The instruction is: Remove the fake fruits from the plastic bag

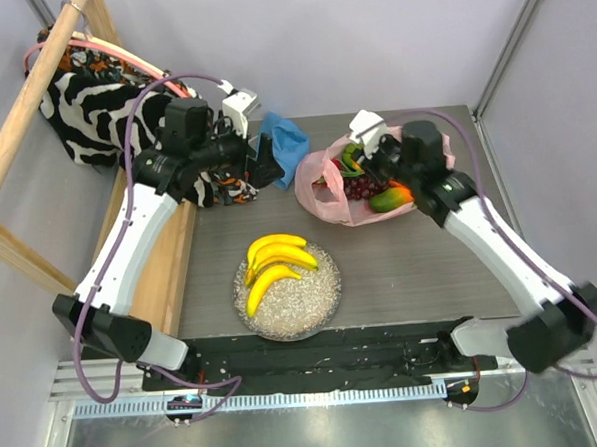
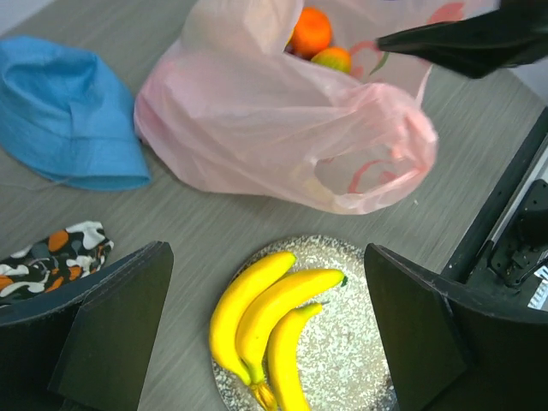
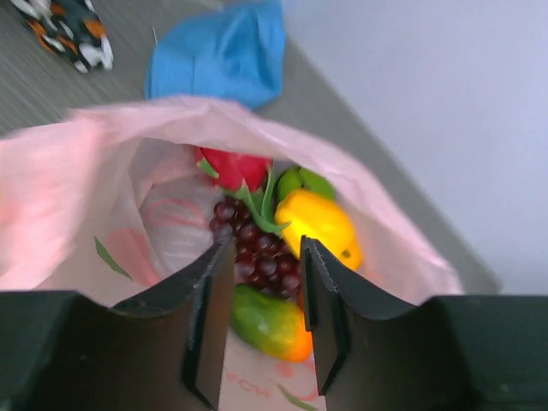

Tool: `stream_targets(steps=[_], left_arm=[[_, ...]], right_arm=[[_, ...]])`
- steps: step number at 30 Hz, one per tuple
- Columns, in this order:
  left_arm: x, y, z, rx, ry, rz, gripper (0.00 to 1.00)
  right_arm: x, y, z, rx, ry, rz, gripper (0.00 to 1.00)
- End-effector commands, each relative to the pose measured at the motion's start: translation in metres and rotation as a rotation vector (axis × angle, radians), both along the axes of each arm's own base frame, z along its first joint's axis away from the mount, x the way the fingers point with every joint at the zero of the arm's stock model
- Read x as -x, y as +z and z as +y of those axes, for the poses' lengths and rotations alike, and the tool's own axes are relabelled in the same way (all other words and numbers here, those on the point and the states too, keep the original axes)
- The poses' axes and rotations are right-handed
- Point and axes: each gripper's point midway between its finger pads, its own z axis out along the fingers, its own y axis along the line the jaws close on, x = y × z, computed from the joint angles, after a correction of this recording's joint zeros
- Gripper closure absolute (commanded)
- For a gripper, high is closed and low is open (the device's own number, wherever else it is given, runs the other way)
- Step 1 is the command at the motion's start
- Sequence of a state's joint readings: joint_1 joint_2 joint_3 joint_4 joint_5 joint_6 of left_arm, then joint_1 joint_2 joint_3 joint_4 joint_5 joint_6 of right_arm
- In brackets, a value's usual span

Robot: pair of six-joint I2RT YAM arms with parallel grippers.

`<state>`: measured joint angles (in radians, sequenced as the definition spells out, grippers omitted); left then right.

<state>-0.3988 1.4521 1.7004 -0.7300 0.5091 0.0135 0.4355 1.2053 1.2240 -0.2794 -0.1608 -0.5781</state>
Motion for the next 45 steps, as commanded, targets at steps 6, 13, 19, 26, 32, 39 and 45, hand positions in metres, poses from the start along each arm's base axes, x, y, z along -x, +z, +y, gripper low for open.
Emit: stream_targets(steps=[6, 13, 19, 26, 32, 39, 45], left_arm=[[0.011, 0.025, 0.000, 0.061, -0.004, -0.035, 0.00], [0.023, 0.020, 0.016, -0.006, 0.007, -0.089, 0.00], [0.018, 0.016, 0.030, -0.025, 0.060, -0.087, 0.00], [0.013, 0.010, 0.029, -0.031, 0.056, -0.079, 0.00], [0.009, 0.009, 0.031, -0.034, 0.063, -0.075, 0.00], [0.008, 0.000, 0.029, -0.045, 0.061, -0.034, 0.00], [0.001, -0.009, 0.030, -0.074, 0.066, -0.009, 0.00]], right_arm=[[-0.074, -0.069, -0.006, -0.291, -0.447, 0.425, 0.30], [-0.118, -0.096, -0.031, -0.397, -0.687, 0.483, 0.22], [-0.152, -0.124, -0.038, -0.340, -0.755, 0.476, 0.20], [-0.171, -0.154, -0.051, -0.221, -0.805, 0.435, 0.17], [-0.166, -0.150, -0.062, -0.319, -0.882, 0.441, 0.16], [-0.153, -0.163, -0.062, -0.634, -0.978, 0.658, 0.17], [-0.162, -0.167, -0.053, -0.798, -1.026, 0.744, 0.16]])
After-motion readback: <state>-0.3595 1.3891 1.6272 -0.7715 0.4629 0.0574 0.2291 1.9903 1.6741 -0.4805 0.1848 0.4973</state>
